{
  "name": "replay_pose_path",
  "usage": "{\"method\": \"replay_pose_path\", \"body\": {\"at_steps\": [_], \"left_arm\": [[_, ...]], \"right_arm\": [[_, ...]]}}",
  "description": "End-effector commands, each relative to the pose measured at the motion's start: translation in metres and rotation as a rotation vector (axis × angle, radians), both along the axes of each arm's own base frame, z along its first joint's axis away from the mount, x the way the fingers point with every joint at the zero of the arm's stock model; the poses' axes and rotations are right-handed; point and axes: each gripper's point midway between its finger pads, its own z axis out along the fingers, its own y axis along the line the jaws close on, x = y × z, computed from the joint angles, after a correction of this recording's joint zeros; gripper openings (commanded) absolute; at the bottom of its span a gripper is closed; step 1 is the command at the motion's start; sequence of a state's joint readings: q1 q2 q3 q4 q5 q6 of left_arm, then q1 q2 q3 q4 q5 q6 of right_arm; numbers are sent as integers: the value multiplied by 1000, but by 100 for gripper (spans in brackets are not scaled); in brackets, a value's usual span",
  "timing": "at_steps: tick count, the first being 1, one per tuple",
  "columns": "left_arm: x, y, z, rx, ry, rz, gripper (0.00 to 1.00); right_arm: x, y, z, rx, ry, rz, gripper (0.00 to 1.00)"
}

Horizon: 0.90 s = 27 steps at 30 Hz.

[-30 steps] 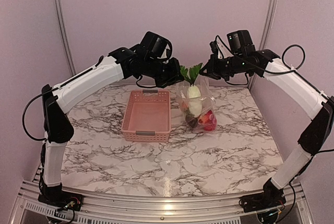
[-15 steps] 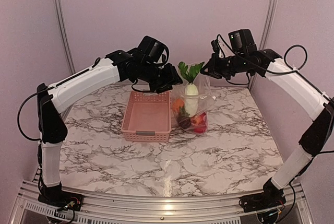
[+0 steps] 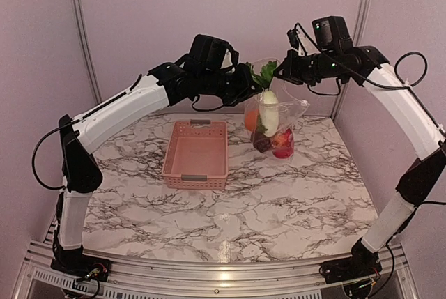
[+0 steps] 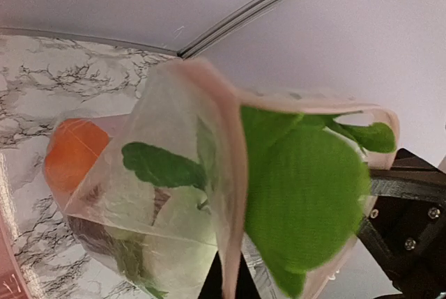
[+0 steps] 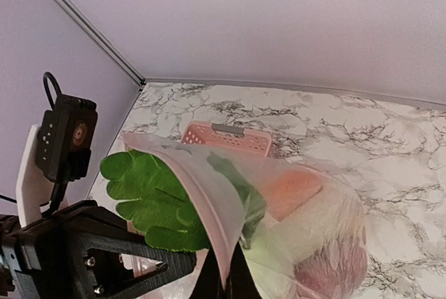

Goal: Place the food in the zip-top bag and seal the zipper
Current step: Adjust the zipper food storage bag at the center of the board.

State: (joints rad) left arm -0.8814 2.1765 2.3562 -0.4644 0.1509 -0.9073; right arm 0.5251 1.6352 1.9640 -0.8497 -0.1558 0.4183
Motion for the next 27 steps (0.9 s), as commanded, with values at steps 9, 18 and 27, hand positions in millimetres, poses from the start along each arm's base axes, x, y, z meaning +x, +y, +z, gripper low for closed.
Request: {"method": "replay_pose_path", "body": {"at_steps": [9, 18, 27], "left_arm": [[5, 13, -1, -8, 41, 61, 0], [26, 23, -52, 46, 158, 70, 0], [8, -12, 31, -214, 10, -66, 0]], "right_arm": [[6, -34, -20, -46, 45, -90, 0], [2, -16, -4, 20, 37, -18, 0], [-6, 13, -68, 14, 150, 77, 0]]}}
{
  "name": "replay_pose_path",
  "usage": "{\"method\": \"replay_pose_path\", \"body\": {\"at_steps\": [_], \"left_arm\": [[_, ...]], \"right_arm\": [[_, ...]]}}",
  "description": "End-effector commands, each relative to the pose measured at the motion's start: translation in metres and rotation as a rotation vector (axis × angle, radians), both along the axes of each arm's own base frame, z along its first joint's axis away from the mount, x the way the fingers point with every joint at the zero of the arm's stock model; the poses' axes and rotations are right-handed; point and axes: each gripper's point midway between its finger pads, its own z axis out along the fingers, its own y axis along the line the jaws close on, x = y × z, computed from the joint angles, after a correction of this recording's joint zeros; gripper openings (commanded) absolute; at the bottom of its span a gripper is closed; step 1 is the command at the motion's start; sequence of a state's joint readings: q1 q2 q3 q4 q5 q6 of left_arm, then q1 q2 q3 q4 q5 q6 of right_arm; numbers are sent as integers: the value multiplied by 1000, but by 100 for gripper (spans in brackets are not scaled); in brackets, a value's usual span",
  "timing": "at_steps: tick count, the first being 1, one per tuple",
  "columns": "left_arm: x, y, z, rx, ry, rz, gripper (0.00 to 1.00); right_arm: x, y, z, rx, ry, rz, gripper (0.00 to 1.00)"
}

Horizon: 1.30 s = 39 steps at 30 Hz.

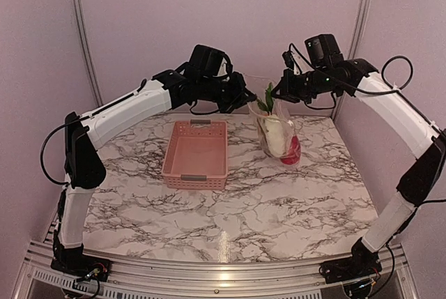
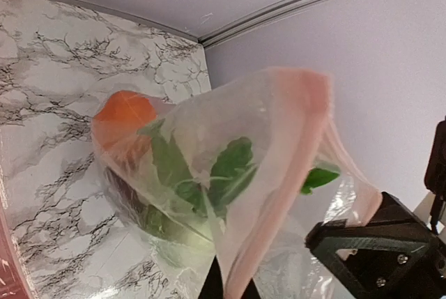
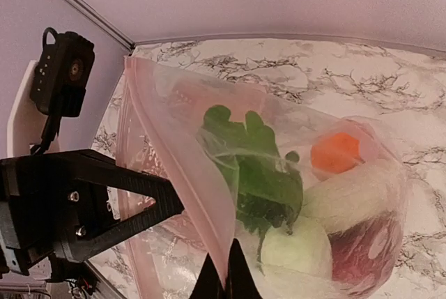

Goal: Place the food in the zip-top bag and seal the zipper
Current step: Adjust the zipper food storage bag at the center of the board.

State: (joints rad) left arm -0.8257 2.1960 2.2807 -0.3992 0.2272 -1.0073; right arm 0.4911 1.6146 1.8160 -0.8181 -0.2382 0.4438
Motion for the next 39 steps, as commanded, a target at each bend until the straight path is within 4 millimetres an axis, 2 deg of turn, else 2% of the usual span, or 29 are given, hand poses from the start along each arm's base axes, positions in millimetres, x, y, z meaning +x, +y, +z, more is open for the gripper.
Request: {"method": "replay_pose_path", "body": {"at_steps": [1, 4, 7, 10, 16, 18, 19, 22, 24, 25, 26, 31, 36, 37, 39], "left_arm": [[-17, -22, 65, -192, -116, -84, 0], [-19, -27, 58, -207, -88, -106, 0], [-19, -27, 37, -170, -42, -103, 0], [-19, -26, 20, -147, -7, -101, 0], [-14, -21, 16, -125, -10, -90, 1], [-7, -10, 6, -64, -16, -56, 2], [-3, -4, -3, -27, -17, -40, 3], [3, 12, -36, 56, 25, -8, 8], [1, 15, -55, 73, 70, -19, 10], [0, 14, -58, 74, 77, -29, 11], [-2, 13, -58, 73, 76, -38, 11], [-5, 8, -40, 26, 28, -67, 9], [-5, 6, -33, -3, 32, -70, 5], [-5, 5, -25, -18, 30, -69, 4], [-9, 4, 7, -72, -20, -77, 1]], "right_arm": [[-4, 16, -29, 5, 39, 52, 0], [-2, 16, -39, -7, 59, 50, 0], [1, 15, -28, -3, 35, 40, 0], [5, 11, -9, 1, -7, 25, 0], [6, 7, 46, 62, -106, 5, 0], [6, 7, 51, 71, -128, 5, 0], [7, 6, 46, 64, -127, 1, 0], [12, 5, -13, -26, -29, 3, 0], [6, 13, -58, -73, 96, 62, 0], [2, 17, -71, -86, 125, 80, 0], [-1, 22, -76, -84, 126, 96, 0], [-5, 25, -62, -43, 76, 93, 0], [-3, 30, -46, -40, 59, 122, 0], [-4, 31, -38, -31, 54, 126, 0], [-7, 34, -9, 0, 25, 134, 0]]}}
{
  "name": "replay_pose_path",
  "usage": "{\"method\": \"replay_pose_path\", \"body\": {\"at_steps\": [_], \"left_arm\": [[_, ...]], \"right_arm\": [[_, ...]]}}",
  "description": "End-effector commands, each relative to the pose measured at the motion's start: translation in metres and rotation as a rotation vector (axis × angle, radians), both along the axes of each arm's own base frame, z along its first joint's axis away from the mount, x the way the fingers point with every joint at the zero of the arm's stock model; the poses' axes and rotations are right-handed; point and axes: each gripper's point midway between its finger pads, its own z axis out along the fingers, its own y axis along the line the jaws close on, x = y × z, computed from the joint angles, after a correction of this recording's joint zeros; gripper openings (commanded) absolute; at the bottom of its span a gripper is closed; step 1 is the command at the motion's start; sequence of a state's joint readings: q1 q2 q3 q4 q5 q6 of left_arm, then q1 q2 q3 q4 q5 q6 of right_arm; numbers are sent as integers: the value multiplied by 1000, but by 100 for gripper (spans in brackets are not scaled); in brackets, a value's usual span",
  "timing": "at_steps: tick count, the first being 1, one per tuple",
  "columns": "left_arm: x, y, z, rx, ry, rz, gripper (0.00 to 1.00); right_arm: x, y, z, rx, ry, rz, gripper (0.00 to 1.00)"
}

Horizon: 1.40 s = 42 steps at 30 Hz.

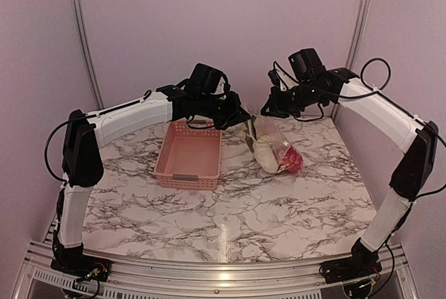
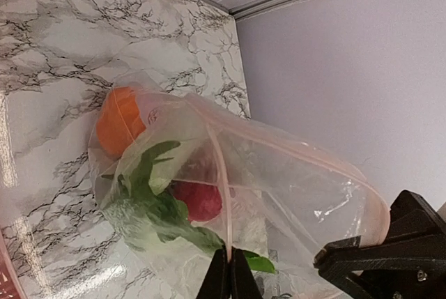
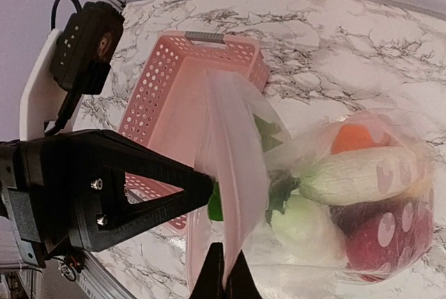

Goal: Place the food in the zip-top bag and seal the zipper
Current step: Adjust the zipper food storage bag at the center of the board, then pass from the right arm to the left

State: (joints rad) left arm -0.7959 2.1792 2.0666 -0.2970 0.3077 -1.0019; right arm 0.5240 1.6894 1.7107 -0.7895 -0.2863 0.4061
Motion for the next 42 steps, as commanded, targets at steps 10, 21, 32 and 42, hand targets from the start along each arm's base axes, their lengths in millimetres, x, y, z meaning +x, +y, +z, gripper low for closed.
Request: {"method": "replay_pose_path", "body": {"at_steps": [10, 21, 32, 42], "left_arm": [[-16, 12, 57, -40, -108, -29, 26], [-40, 47, 99, 83, -341, -132, 60], [-105, 104, 139, 437, -1006, -434, 63], [-187, 42, 121, 615, -1340, -728, 99]], "right_arm": [[-1, -10, 45, 12, -99, 1, 0], [-5, -7, 62, 20, -123, 75, 0], [-28, 6, 84, 76, -108, 204, 0], [-45, 6, 72, 42, -69, 245, 0]]}}
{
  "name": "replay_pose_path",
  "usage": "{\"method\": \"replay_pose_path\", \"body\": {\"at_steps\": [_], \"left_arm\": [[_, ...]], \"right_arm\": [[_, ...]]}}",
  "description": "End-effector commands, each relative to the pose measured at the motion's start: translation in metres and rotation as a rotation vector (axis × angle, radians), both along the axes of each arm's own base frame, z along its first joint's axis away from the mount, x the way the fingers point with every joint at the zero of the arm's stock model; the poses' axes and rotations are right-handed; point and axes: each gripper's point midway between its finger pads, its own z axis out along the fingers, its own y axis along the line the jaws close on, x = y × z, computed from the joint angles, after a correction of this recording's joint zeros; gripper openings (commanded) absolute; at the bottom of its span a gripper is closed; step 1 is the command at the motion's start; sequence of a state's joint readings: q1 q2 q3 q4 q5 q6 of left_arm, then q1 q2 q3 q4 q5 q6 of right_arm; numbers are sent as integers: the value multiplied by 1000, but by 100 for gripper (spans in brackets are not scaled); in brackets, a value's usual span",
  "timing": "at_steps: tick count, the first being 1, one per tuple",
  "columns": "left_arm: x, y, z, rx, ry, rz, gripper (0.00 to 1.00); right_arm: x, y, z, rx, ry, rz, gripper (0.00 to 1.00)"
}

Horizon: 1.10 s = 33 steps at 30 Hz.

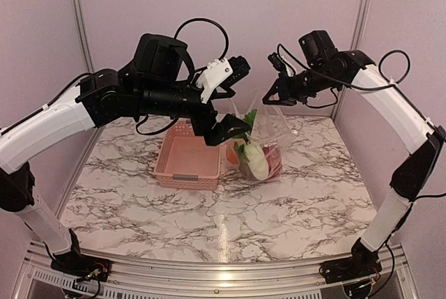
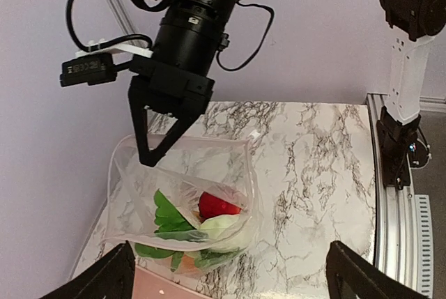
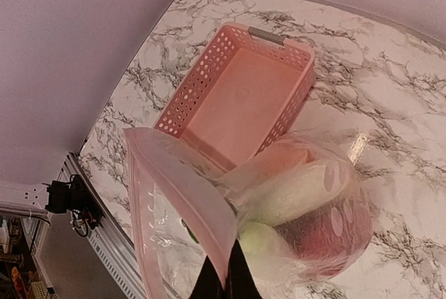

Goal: Place the food in the zip-top bag and seal the zipper
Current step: Pass from the right arm to the left

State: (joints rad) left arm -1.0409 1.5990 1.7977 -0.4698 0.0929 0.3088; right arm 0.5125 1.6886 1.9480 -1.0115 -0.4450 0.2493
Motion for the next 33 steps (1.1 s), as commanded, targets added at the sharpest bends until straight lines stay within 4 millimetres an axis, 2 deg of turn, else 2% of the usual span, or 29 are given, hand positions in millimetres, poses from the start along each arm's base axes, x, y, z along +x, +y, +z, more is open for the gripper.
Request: {"method": "replay_pose_path", "body": {"at_steps": [1, 6, 10, 16, 21, 27, 33], "left_arm": [[-21, -25, -39, 206, -162, -71, 99], [-38, -45, -60, 285, -228, -98, 99], [-41, -49, -78, 354, -249, -98, 98], [-38, -46, -106, 447, -244, -88, 78], [-35, -53, -122, 476, -234, -91, 71], [-33, -70, -127, 473, -230, -108, 61], [-30, -74, -135, 490, -235, -108, 47]], "right_arm": [[-13, 0, 3, -12, 3, 31, 0], [-27, 4, -1, -13, 26, 48, 0], [-35, 2, -2, -9, 32, 54, 0], [-47, 1, -5, -2, 52, 70, 0], [-57, 2, -6, 3, 69, 94, 0], [-60, 3, -6, 5, 78, 112, 0], [-62, 7, -7, 13, 91, 132, 0]]}}
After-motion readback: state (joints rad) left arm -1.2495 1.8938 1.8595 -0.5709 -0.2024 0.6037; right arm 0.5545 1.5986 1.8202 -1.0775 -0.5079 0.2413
